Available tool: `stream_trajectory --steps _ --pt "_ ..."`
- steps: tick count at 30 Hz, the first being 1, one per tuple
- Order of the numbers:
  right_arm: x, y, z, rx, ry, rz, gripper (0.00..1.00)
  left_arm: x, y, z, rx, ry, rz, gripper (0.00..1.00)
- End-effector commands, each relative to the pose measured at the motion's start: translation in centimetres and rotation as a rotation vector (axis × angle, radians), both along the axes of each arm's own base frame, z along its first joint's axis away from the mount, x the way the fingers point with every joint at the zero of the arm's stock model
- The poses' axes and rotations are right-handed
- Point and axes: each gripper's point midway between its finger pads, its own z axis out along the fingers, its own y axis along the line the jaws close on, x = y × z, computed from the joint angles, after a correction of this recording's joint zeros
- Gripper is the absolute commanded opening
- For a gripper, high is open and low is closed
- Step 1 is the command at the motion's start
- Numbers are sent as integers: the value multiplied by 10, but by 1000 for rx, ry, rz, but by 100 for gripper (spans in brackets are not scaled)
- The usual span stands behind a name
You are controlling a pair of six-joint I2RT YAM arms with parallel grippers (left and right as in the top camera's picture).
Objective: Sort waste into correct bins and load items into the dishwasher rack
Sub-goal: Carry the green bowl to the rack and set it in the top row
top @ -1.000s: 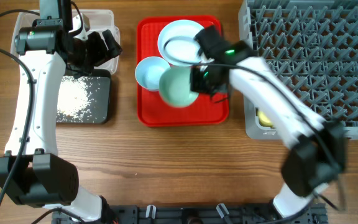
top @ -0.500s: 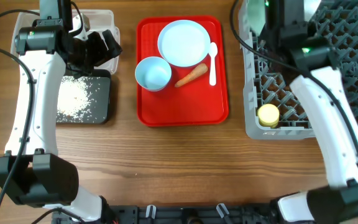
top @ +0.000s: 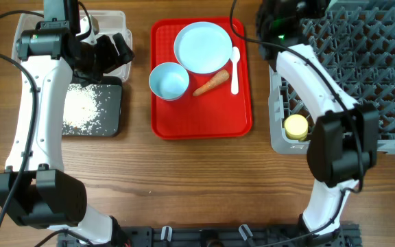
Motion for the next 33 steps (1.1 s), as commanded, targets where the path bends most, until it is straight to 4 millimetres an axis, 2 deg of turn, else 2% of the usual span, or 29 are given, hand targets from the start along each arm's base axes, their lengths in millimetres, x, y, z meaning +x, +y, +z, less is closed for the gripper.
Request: stream_trajectory --steps 1,8,15,20,26,33 --pt "3 1 -28 -72 150 -41 4 1 0 5 -1 -15 2 100" --pt "5 -1 -53 -74 201 -50 4 2 0 5 -1 -16 2 100" --pt "-4 -4 -83 -43 219 -56 5 2 0 5 -1 -16 2 100" --pt "-4 -10 -94 3 168 -52 5 2 0 5 -1 -16 2 100" --pt "-7 -28 -107 24 168 -69 4 2 0 5 -1 -16 2 100" --pt "-8 -24 -126 57 172 -30 4 2 0 5 -1 -16 2 100"
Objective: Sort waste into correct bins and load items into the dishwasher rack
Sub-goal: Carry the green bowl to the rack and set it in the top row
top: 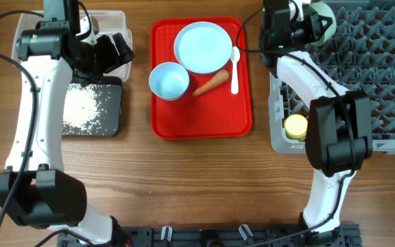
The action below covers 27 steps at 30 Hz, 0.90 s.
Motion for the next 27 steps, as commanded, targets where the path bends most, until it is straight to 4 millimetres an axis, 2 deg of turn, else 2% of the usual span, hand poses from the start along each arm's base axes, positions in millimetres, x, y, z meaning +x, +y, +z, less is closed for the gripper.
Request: stream_trajectory --steps 1,11,14,15,16,19,20,24,27 --pt "2 7 -23 36 -6 31 4 2 0 6 -1 -16 2 100" --pt "0 36 -40 30 91 110 5 2 0 6 -1 -16 2 100" --pt "0 45 -39 26 90 125 23 2 0 6 -1 -16 2 100" --pt "-1 48 -39 23 89 126 41 2 0 6 -1 -16 2 100" --pt "-1 52 -38 21 87 132 72 2 0 6 -1 -16 2 100" --pt "-2 65 -30 18 83 160 97 2 0 6 -1 -16 2 100" --pt "-2 70 -27 14 92 177 100 2 0 6 -1 -16 2 100" --pt "-1 83 -6 34 56 226 100 2 0 6 -1 -16 2 100" --pt "-1 93 19 68 2 277 100 2 0 6 -1 -16 2 100"
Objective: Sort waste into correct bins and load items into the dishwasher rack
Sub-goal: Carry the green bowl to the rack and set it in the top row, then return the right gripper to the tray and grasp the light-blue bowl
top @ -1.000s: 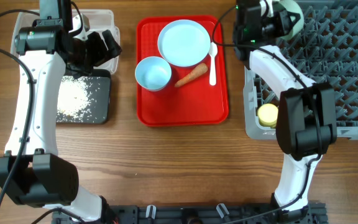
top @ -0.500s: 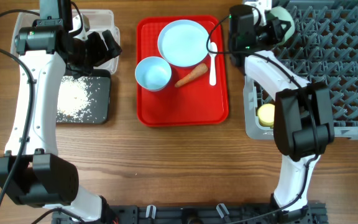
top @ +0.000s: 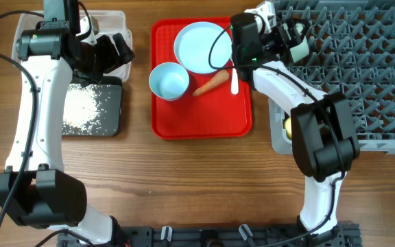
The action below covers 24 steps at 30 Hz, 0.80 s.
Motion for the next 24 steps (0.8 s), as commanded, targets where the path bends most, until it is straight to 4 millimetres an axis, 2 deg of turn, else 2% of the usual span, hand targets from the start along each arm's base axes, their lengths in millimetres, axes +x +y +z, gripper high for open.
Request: stream_trajectory --steps 1,5,6,7,8,11,12,14,16,18,20,21,24 --pt "-2 10 54 71 -100 70 100 2 0 6 -1 -16 2 100" --pt "-9 21 102 172 -217 150 100 2 0 6 -1 -17 2 100" --pt "-11 27 111 215 -238 185 100 2 0 6 -1 -17 2 100" --pt "-15 45 115 330 -235 277 100 2 0 6 -1 -17 2 100" --pt "-18 55 113 408 -230 319 100 2 0 6 -1 -16 2 100" --pt "-37 119 86 859 -95 526 100 2 0 6 -1 -17 2 100" --pt "-50 151 75 1065 -5 595 100 2 0 6 -1 -17 2 100" --pt "-71 190 66 1311 122 667 96 2 0 6 -1 -17 2 100" --pt "-94 224 65 1529 257 732 94 2 0 6 -1 -16 2 100" --pt "-109 239 70 1688 322 713 90 2 0 6 -1 -17 2 100" --pt "-111 242 71 1788 316 615 88 2 0 6 -1 -17 2 100" --pt "-111 244 71 1797 313 608 87 2 0 6 -1 -17 2 100" --pt "-107 247 56 1758 279 533 82 2 0 6 -1 -16 2 100"
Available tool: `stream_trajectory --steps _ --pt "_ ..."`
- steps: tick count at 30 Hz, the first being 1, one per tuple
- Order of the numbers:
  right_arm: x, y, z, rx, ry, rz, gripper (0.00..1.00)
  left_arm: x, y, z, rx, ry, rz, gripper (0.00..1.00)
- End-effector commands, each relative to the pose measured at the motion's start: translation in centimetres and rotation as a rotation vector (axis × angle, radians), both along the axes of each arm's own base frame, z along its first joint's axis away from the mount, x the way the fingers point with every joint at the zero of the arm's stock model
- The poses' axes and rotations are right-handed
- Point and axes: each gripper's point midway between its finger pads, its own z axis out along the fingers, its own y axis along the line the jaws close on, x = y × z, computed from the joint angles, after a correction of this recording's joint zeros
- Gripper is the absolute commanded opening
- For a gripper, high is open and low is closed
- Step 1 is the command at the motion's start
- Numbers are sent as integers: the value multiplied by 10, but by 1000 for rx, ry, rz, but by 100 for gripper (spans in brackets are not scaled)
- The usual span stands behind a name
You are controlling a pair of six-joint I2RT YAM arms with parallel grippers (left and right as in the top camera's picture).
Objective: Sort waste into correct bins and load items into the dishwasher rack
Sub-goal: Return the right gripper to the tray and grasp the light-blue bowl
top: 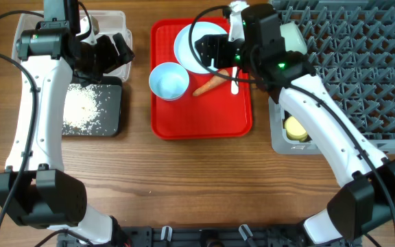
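Observation:
A red tray (201,120) in the middle of the table holds a pale blue plate (187,41), a pale blue bowl (169,81), an orange carrot (211,84) and a white spoon (235,84). My right gripper (204,53) hangs over the plate's right half, just above the carrot, open with nothing in it; the arm hides the spoon's upper part. My left gripper (115,48) is open over the white bin (108,19) at the back left. The grey dishwasher rack (362,75) fills the right side.
A black bin (91,110) strewn with white crumbs sits in front of the white bin. A yellow round item (295,127) lies in the rack's front left pocket. Bare wooden table runs along the front edge.
My right gripper moved left from the tray's right edge near the rack corner to above the plate. The left arm and the things on the tray have not moved.
My right gripper was first back over the rack's far left corner. It then stood nearer the rack's edge, then at the tray's right rim by the spoon, and now over the plate. The left arm has stayed over the white bin throughout.

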Motion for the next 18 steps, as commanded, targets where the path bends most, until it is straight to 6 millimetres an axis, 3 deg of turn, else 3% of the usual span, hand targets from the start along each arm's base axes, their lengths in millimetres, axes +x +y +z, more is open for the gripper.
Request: stream_trajectory --steps 1,5,7,10,14,18 --pt "-12 26 -25 94 176 -55 82 2 0 6 -1 -17 2 100" --pt "-11 45 -69 59 263 -122 81 2 0 6 -1 -16 2 100" --pt "-9 53 -101 51 331 -157 77 2 0 6 -1 -17 2 100" --pt "-7 56 -134 35 393 -175 71 2 0 6 -1 -17 2 100" --pt "-4 52 -164 -10 422 -202 64 2 0 6 -1 -16 2 100" --pt "-1 50 -181 -35 429 -220 59 2 0 6 -1 -17 2 100"
